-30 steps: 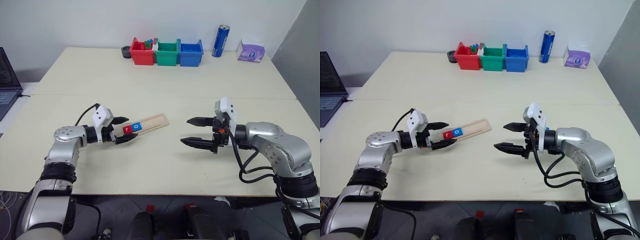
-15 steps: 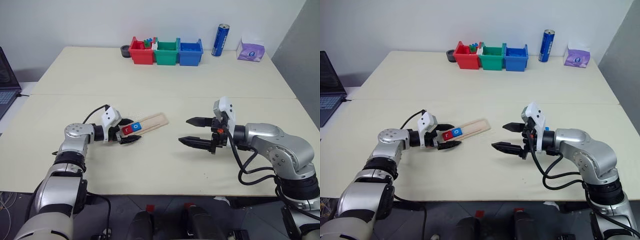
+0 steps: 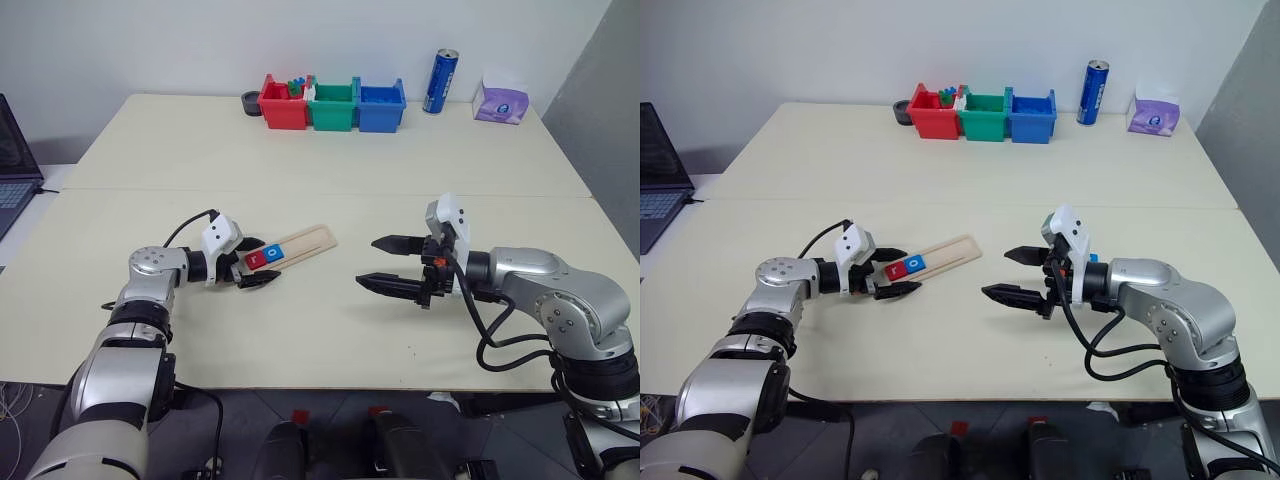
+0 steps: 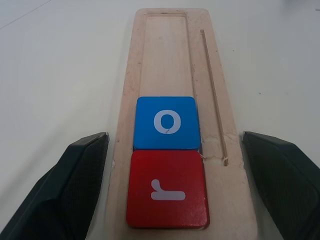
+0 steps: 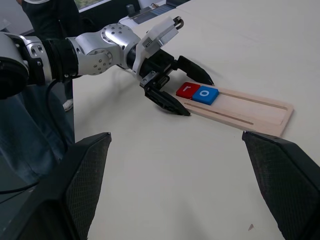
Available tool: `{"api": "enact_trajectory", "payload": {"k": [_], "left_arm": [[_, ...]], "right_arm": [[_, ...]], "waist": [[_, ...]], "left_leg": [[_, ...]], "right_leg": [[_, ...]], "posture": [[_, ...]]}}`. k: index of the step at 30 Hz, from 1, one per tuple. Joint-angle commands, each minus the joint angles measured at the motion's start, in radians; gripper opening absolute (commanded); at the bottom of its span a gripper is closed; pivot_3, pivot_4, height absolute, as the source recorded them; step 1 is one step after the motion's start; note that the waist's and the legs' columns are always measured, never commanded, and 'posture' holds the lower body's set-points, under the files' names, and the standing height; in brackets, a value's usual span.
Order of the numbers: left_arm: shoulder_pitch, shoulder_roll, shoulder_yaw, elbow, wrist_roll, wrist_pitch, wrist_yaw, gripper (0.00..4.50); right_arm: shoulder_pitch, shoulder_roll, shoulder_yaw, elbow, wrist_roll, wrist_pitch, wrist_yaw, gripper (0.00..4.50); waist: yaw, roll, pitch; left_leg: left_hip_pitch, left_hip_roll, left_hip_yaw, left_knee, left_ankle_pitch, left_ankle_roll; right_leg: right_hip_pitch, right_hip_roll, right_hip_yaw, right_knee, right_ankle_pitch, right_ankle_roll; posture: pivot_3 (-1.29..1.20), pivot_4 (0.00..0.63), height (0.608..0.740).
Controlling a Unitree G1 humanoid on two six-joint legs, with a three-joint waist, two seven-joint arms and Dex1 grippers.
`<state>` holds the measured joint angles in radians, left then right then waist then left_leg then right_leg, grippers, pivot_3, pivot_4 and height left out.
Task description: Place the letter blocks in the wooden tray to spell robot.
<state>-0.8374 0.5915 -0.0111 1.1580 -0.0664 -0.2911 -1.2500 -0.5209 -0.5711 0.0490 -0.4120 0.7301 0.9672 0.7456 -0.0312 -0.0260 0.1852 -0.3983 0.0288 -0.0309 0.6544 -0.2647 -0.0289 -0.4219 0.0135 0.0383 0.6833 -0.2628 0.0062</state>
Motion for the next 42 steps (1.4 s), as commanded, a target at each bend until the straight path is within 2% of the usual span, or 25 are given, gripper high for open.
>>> {"api": "enact_trajectory", "payload": {"k": [1, 4, 5, 6, 12, 18, 23, 30, 42], "left_arm": [[-0.01, 0.003, 0.004, 0.014, 0.015, 0.001, -0.002, 4.32], [-0.01, 0.004, 0.002, 0.016, 0.017, 0.007, -0.013, 3.75], [-0.011, 0.004, 0.001, 0.016, 0.017, 0.008, -0.017, 3.43], [-0.011, 0.004, 0.001, 0.017, 0.018, 0.008, -0.021, 3.4], [-0.008, -0.004, -0.006, 0.007, 0.022, -0.018, -0.041, 3.4], [0.086, -0.047, -0.06, -0.202, -0.024, -0.034, -0.264, 3.4], [0.119, -0.066, -0.082, -0.307, -0.043, 0.001, -0.32, 3.4], [0.12, -0.082, -0.104, -0.313, -0.037, -0.009, -0.335, 3.4], [0.107, -0.075, -0.114, -0.269, -0.024, -0.062, -0.343, 3.4]], "right_arm": [[-0.012, -0.007, -0.036, -0.041, 0.028, -0.005, -0.005, 4.49], [-0.012, -0.006, -0.036, -0.041, 0.028, -0.006, -0.008, 4.5], [-0.012, -0.006, -0.036, -0.041, 0.028, -0.006, -0.008, 4.5], [-0.013, -0.006, -0.036, -0.04, 0.027, -0.007, -0.009, 4.5], [-0.01, -0.013, -0.037, -0.041, 0.025, -0.011, -0.002, 4.5], [0.009, -0.066, -0.03, -0.072, 0.002, -0.066, 0.056, 4.5], [0.026, -0.102, -0.001, -0.096, -0.057, -0.183, 0.119, 4.5], [0.081, -0.14, 0.019, -0.141, -0.111, -0.289, 0.175, 4.5], [0.118, -0.13, 0.035, -0.125, -0.149, -0.352, 0.179, 4.5]], "waist": [[0.0, 0.0, 0.0], [0.0, 0.0, 0.0], [0.0, 0.0, 0.0], [0.0, 0.0, 0.0], [0.0, 0.0, 0.0], [0.002, 0.0, 0.0], [0.002, 0.0, 0.0], [0.001, 0.0, 0.0], [0.001, 0.0, 0.0]], "left_leg": [[0.0, 0.0, 0.0, 0.001, 0.0, 0.0], [-0.001, 0.0, 0.0, 0.003, 0.0, 0.0], [-0.001, 0.0, -0.001, 0.004, 0.0, 0.001], [-0.001, 0.0, 0.0, 0.005, -0.001, 0.001], [-0.001, 0.0, 0.0, 0.008, -0.001, 0.001], [-0.001, -0.001, 0.0, 0.008, -0.001, 0.001], [-0.001, -0.001, -0.001, 0.008, -0.001, 0.001], [-0.001, 0.0, -0.001, 0.009, -0.001, 0.001], [0.0, -0.001, 0.0, 0.009, -0.001, 0.001]], "right_leg": [[0.0, 0.0, 0.0, 0.0, 0.0, 0.0], [0.0, 0.0, 0.0, 0.002, 0.0, 0.0], [0.0, 0.0, 0.0, 0.002, 0.0, 0.0], [0.0, 0.0, 0.0, 0.003, 0.0, 0.0], [0.0, 0.0, 0.0, 0.006, 0.0, 0.001], [0.0, 0.0, 0.001, 0.006, 0.0, 0.001], [0.001, 0.0, 0.0, 0.006, 0.0, 0.001], [0.001, 0.001, 0.0, 0.006, 0.0, 0.001], [0.001, 0.001, 0.001, 0.007, 0.0, 0.001]], "posture": [[0.0, 0.15, 0.74], [0.0, 0.15, 0.74], [0.0, 0.15, 0.74], [0.0, 0.15, 0.74], [0.0, 0.15, 0.74], [0.0, 0.15, 0.74], [0.0, 0.15, 0.74], [0.0, 0.15, 0.74], [0.0, 0.15, 0.74]]}}
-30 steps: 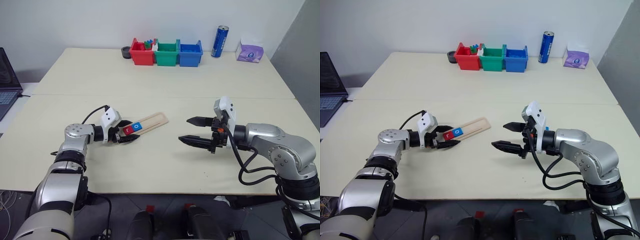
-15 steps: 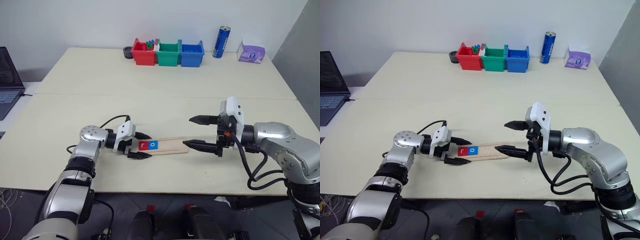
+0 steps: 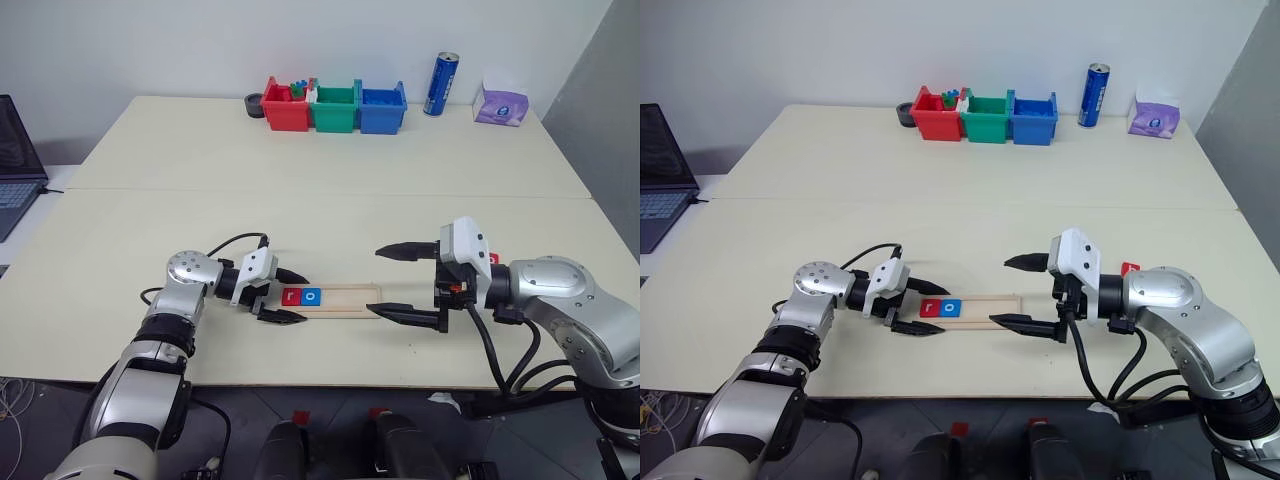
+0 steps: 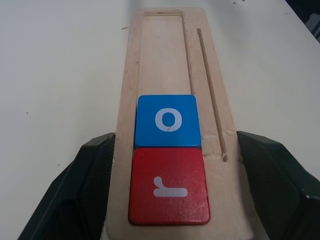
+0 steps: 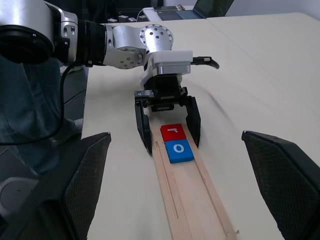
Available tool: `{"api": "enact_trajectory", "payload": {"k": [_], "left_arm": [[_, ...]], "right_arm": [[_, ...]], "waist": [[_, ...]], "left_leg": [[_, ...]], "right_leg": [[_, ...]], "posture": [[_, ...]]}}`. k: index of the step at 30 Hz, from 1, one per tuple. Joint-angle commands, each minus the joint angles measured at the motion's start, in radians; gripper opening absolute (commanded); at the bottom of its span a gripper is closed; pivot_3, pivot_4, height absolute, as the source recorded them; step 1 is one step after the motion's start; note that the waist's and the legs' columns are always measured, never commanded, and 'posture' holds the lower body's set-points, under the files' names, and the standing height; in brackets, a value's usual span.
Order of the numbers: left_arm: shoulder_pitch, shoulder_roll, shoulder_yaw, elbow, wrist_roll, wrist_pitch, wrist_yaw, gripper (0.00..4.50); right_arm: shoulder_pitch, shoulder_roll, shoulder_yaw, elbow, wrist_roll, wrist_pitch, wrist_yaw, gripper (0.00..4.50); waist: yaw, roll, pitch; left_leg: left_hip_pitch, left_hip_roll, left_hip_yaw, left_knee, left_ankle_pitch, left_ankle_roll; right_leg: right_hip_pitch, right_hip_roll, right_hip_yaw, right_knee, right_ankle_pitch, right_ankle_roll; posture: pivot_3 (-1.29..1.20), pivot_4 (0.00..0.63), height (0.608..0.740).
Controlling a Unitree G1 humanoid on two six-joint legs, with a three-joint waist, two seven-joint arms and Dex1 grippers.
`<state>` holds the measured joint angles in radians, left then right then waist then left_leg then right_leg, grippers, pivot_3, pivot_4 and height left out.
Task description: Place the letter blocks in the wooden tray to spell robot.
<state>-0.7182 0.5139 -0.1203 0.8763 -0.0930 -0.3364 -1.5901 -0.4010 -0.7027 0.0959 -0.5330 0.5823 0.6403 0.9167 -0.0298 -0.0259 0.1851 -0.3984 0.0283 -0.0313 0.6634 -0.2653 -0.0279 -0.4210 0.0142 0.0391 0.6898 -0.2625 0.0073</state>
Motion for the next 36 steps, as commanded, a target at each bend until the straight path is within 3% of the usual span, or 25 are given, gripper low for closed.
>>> {"api": "enact_trajectory", "payload": {"k": [1, 6, 9, 10, 16, 23, 27, 31, 36], "left_arm": [[-0.014, 0.003, -0.005, 0.017, 0.004, -0.019, -0.002, 3.4], [-0.024, 0.004, -0.004, 0.04, 0.011, -0.038, 0.009, 3.4], [-0.029, 0.004, -0.002, 0.047, 0.01, -0.044, 0.013, 4.42], [-0.03, 0.004, -0.002, 0.047, 0.01, -0.044, 0.013, 4.49], [-0.031, 0.018, 0.01, 0.0, -0.013, -0.02, 0.003, 4.49], [-0.025, 0.104, 0.054, -0.271, -0.116, 0.216, -0.019, 4.49], [0.047, 0.134, 0.082, -0.548, -0.213, 0.415, 0.037, 4.49], [0.129, 0.098, 0.08, -0.813, -0.3, 0.583, 0.148, 4.49], [0.192, 0.035, 0.045, -0.974, -0.327, 0.656, 0.259, 4.49]], "right_arm": [[-0.003, 0.003, -0.011, -0.001, -0.002, -0.026, 0.007, 4.5], [-0.011, 0.011, -0.01, 0.012, -0.002, -0.024, 0.007, 4.5], [-0.016, 0.012, -0.011, 0.015, -0.001, -0.023, 0.007, 4.5], [-0.016, 0.012, -0.012, 0.016, -0.001, -0.022, 0.007, 4.5], [-0.011, 0.007, -0.019, 0.014, 0.0, -0.021, 0.007, 4.5], [0.064, -0.029, -0.109, -0.019, 0.038, 0.058, -0.053, 4.5], [0.16, -0.025, -0.217, -0.04, 0.033, 0.137, -0.192, 4.5], [0.212, 0.052, -0.283, -0.026, -0.046, 0.219, -0.435, 4.5], [0.192, 0.157, -0.296, 0.027, -0.196, 0.272, -0.696, 4.5]], "waist": [[0.0, 0.0, 0.0], [0.0, 0.0, 0.0], [0.0, 0.0, 0.0], [0.0, 0.0, 0.0], [0.0, 0.0, 0.0], [0.0, 0.0, 0.0], [0.0, 0.0, 0.0], [0.0, 0.0, 0.0], [0.0, 0.0, 0.0]], "left_leg": [[0.0, 0.0, 0.0, 0.0, 0.0, 0.0], [0.0, 0.0, 0.0, 0.0, 0.0, 0.0], [0.001, 0.0, 0.0, 0.001, 0.0, 0.0], [0.001, 0.0, 0.0, 0.001, 0.0, 0.0], [0.0, 0.0, 0.0, 0.001, 0.0, 0.0], [0.0, 0.0, -0.001, 0.001, 0.0, 0.0], [0.0, 0.0, -0.001, 0.001, 0.0, 0.0], [0.0, 0.001, -0.001, 0.001, 0.0, 0.0], [0.001, 0.0, -0.001, 0.001, 0.001, -0.001]], "right_leg": [[0.0, 0.0, 0.0, 0.0, 0.0, 0.0], [0.0, 0.0, 0.0, 0.001, 0.0, 0.0], [0.0, 0.0, 0.0, 0.001, 0.0, 0.0], [0.0, 0.0, 0.0, 0.001, 0.0, 0.0], [0.0, 0.0, 0.0, 0.001, 0.0, 0.0], [0.0, 0.0, 0.0, 0.001, 0.0, 0.0], [0.0, 0.0, 0.0, 0.001, 0.0, 0.0], [0.001, -0.001, 0.003, 0.001, 0.0, 0.001], [0.001, -0.001, 0.005, 0.004, -0.003, 0.004]], "posture": [[0.0, 0.15, 0.74], [0.0, 0.15, 0.74], [0.0, 0.15, 0.74], [0.0, 0.15, 0.74], [0.0, 0.15, 0.74], [0.0, 0.15, 0.74], [0.0, 0.15, 0.74], [0.0, 0.15, 0.74], [0.0, 0.15, 0.74]]}}
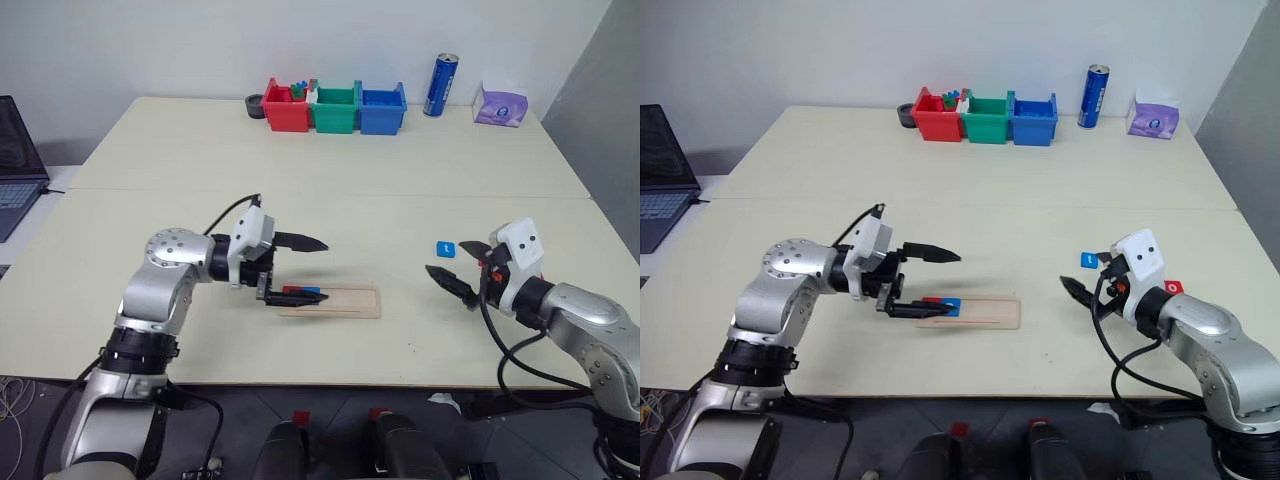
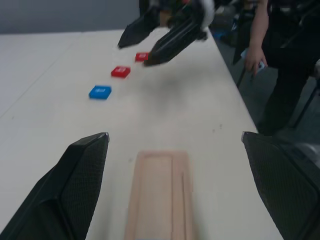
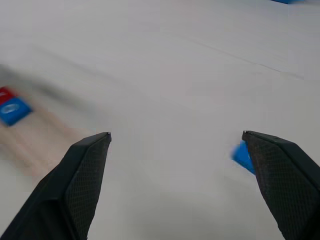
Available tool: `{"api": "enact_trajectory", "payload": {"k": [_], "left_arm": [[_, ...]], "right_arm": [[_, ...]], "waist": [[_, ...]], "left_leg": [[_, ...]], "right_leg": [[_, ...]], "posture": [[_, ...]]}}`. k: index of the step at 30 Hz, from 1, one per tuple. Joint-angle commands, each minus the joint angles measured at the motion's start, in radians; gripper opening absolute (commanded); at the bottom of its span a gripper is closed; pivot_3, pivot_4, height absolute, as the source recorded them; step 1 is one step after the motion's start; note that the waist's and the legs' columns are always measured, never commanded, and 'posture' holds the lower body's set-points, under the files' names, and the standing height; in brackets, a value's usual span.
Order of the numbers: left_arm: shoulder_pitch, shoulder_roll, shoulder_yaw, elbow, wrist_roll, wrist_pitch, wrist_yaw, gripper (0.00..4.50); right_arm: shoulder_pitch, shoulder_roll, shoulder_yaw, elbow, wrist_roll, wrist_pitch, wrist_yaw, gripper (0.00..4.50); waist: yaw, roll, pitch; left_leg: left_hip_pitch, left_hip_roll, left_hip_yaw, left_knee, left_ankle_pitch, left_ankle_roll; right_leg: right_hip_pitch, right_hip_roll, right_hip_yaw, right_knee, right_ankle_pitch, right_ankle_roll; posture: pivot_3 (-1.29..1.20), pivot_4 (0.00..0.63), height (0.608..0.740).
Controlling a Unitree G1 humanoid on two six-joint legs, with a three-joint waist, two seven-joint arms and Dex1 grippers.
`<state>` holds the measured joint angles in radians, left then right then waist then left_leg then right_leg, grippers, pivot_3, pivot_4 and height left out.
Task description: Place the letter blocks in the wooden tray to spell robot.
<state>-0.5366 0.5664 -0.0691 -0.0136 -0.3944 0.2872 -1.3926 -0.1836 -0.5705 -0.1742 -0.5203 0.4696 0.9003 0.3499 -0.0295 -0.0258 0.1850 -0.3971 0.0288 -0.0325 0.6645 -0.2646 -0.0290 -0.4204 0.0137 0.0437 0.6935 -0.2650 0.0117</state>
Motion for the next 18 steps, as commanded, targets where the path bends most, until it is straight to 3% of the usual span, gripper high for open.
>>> {"api": "enact_trajectory", "payload": {"k": [1, 6, 18], "left_arm": [[0.016, -0.033, -0.015, -0.091, -0.018, 0.028, 0.083, 4.49], [0.019, -0.096, -0.047, -0.097, -0.003, 0.02, 0.166, 4.49], [0.041, -0.1, -0.086, -0.093, 0.013, -0.028, 0.192, 4.49]], "right_arm": [[-0.036, 0.041, -0.025, 0.031, -0.116, 0.017, -0.175, 4.5], [-0.091, 0.15, -0.038, 0.118, -0.207, 0.038, -0.338, 4.5], [-0.174, 0.293, -0.109, 0.299, -0.249, 0.057, -0.464, 4.5]], "waist": [[0.0, 0.0, 0.0], [-0.002, 0.0, 0.0], [-0.003, 0.001, 0.0]], "left_leg": [[0.0, 0.0, 0.001, 0.0, 0.0, 0.0], [0.002, 0.0, 0.003, 0.0, 0.0, 0.0], [0.002, 0.0, 0.005, -0.001, 0.0, 0.0]], "right_leg": [[0.0, 0.0, 0.001, 0.001, 0.0, 0.0], [0.0, 0.001, 0.001, 0.002, 0.0, 0.0], [0.0, 0.001, 0.002, 0.001, 0.0, 0.0]], "posture": [[0.0, 0.15, 0.74], [0.0, 0.15, 0.74], [0.0, 0.15, 0.74]]}}
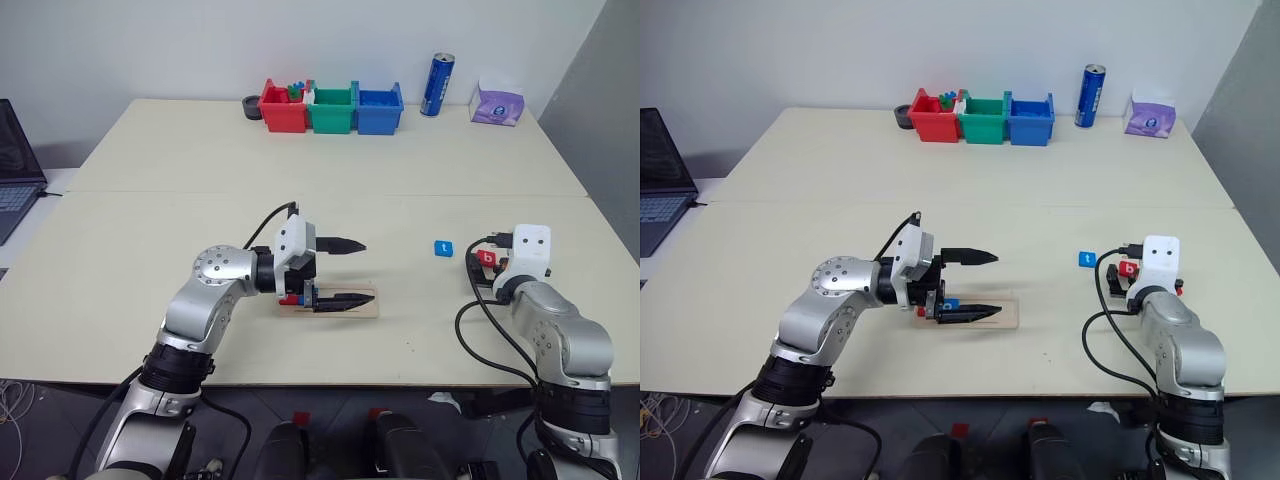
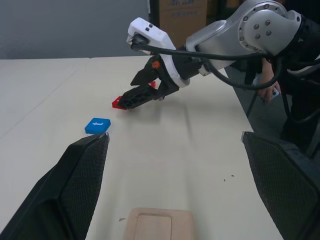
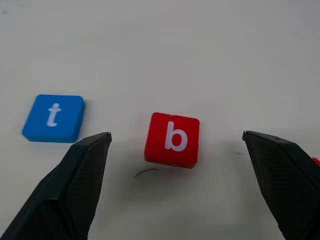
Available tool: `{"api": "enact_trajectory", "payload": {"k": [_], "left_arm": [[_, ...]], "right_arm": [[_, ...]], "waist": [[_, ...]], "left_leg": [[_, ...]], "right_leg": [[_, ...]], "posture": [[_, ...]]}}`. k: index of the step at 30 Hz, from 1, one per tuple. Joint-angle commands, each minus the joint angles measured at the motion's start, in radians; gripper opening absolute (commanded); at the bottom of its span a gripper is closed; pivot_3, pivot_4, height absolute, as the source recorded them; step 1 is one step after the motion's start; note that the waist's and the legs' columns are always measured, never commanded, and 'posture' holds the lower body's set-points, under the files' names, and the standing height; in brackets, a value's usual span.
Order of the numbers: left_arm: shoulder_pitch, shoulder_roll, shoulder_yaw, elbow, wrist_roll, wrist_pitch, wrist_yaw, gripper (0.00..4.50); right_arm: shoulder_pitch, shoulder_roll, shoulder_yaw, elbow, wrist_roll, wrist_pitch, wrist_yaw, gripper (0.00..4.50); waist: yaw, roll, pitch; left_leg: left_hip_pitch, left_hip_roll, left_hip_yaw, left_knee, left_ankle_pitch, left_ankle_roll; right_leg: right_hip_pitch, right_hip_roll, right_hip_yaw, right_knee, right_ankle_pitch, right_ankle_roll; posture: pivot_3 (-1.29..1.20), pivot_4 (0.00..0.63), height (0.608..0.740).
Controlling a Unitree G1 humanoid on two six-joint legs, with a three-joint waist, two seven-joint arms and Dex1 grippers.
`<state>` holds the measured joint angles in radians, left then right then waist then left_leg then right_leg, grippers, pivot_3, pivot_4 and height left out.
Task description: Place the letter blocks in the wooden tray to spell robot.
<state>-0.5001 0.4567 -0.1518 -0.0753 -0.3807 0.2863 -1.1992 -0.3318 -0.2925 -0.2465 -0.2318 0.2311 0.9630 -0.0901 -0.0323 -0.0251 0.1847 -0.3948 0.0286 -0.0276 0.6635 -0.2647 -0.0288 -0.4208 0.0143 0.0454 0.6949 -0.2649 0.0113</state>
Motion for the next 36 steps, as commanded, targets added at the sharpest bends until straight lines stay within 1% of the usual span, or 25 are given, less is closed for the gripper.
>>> {"api": "enact_trajectory", "payload": {"k": [1, 10, 13, 14, 17, 18, 19, 20, 24, 27, 31, 36], "left_arm": [[0.011, 0.013, -0.003, -0.036, -0.003, -0.025, -0.003, 4.49], [0.043, 0.019, -0.01, -0.07, 0.0, -0.019, 0.019, 4.49], [0.045, 0.024, -0.008, -0.071, 0.001, -0.017, 0.022, 4.5], [0.045, 0.025, -0.007, -0.071, 0.001, -0.017, 0.022, 4.5], [0.042, 0.03, -0.006, -0.069, 0.001, -0.019, 0.022, 4.5], [0.041, 0.031, -0.005, -0.068, 0.002, -0.02, 0.022, 4.5], [0.04, 0.031, -0.005, -0.067, 0.002, -0.02, 0.022, 4.5], [0.038, 0.032, -0.005, -0.065, 0.002, -0.021, 0.023, 4.5], [0.042, 0.037, -0.003, -0.069, 0.0, -0.021, 0.023, 4.5], [0.057, 0.057, 0.001, -0.081, -0.006, -0.019, 0.009, 4.5], [0.1, 0.119, 0.024, -0.094, -0.02, -0.018, -0.024, 4.5], [0.185, 0.198, 0.051, -0.135, -0.04, -0.022, -0.052, 4.5]], "right_arm": [[-0.031, 0.023, -0.04, 0.027, -0.013, -0.011, -0.028, 4.5], [-0.05, 0.055, -0.007, 0.119, -0.048, -0.09, -0.018, 4.5], [-0.059, 0.066, -0.006, 0.137, -0.053, -0.104, -0.019, 3.91], [-0.06, 0.068, -0.006, 0.138, -0.055, -0.106, -0.02, 3.6], [-0.056, 0.077, -0.004, 0.135, -0.06, -0.107, -0.022, 2.43], [-0.053, 0.08, -0.003, 0.131, -0.059, -0.105, -0.022, 2.15], [-0.051, 0.082, -0.003, 0.129, -0.058, -0.103, -0.022, 1.74], [-0.046, 0.086, -0.002, 0.123, -0.059, -0.099, -0.023, 1.45], [-0.027, 0.097, 0.003, 0.076, -0.052, -0.056, -0.022, 1.46], [-0.004, 0.11, 0.005, -0.02, -0.033, 0.051, -0.019, 1.46], [0.047, 0.131, 0.029, -0.257, 0.016, 0.3, 0.007, 1.46], [0.065, 0.183, 0.058, -0.485, 0.067, 0.615, 0.041, 1.46]], "waist": [[0.0, 0.0, 0.0], [-0.001, 0.001, 0.0], [-0.003, 0.001, 0.0], [-0.003, 0.001, 0.0], [-0.001, 0.001, 0.0], [-0.001, 0.001, 0.0], [-0.001, 0.001, -0.001], [-0.001, 0.001, -0.001], [-0.001, 0.001, -0.001], [0.0, 0.001, -0.001], [-0.002, 0.001, -0.001], [-0.004, 0.001, -0.001]], "left_leg": [[0.0, 0.0, 0.0, 0.0, 0.0, 0.0], [0.001, 0.0, 0.001, 0.0, 0.0, 0.0], [0.001, 0.0, 0.002, -0.001, 0.0, 0.0], [0.001, 0.0, 0.001, -0.001, 0.0, 0.0], [0.001, 0.0, 0.001, -0.001, 0.0, 0.0], [0.001, 0.0, 0.001, -0.001, 0.0, 0.0], [0.001, 0.0, 0.001, 0.0, 0.0, 0.0], [0.001, 0.0, 0.001, 0.0, 0.0, 0.0], [0.001, 0.0, 0.001, -0.001, 0.0, 0.0], [0.001, 0.0, 0.0, -0.001, 0.0, 0.0], [0.0, 0.001, -0.001, -0.002, 0.0, 0.0], [0.0, 0.002, -0.002, -0.002, 0.0, 0.0]], "right_leg": [[0.0, 0.0, 0.0, 0.0, 0.0, 0.0], [0.0, 0.0, 0.0, 0.0, 0.0, 0.0], [0.0, 0.0, 0.0, 0.0, 0.0, 0.0], [0.0, 0.0, 0.0, 0.0, 0.0, 0.0], [0.0, 0.0, 0.0, 0.0, 0.0, 0.0], [0.0, 0.0, 0.0, 0.0, 0.0, 0.0], [0.0, 0.0, 0.0, 0.0, 0.0, 0.0], [0.0, 0.0, 0.0, 0.0, 0.0, 0.0], [0.0, 0.0, 0.0, -0.001, 0.0, 0.0], [0.0, 0.0, 0.001, -0.001, 0.0, 0.0], [0.0, 0.001, 0.001, -0.002, -0.001, 0.0], [0.0, 0.001, 0.0, -0.002, -0.001, 0.0]], "posture": [[0.0, 0.15, 0.74], [0.0, 0.15, 0.74], [0.0, 0.15, 0.74], [0.0, 0.15, 0.74], [0.0, 0.15, 0.74], [0.0, 0.15, 0.74], [0.0, 0.15, 0.74], [0.0, 0.15, 0.74], [0.0, 0.15, 0.74], [0.0, 0.15, 0.74], [0.0, 0.15, 0.74], [0.0, 0.15, 0.74]]}}
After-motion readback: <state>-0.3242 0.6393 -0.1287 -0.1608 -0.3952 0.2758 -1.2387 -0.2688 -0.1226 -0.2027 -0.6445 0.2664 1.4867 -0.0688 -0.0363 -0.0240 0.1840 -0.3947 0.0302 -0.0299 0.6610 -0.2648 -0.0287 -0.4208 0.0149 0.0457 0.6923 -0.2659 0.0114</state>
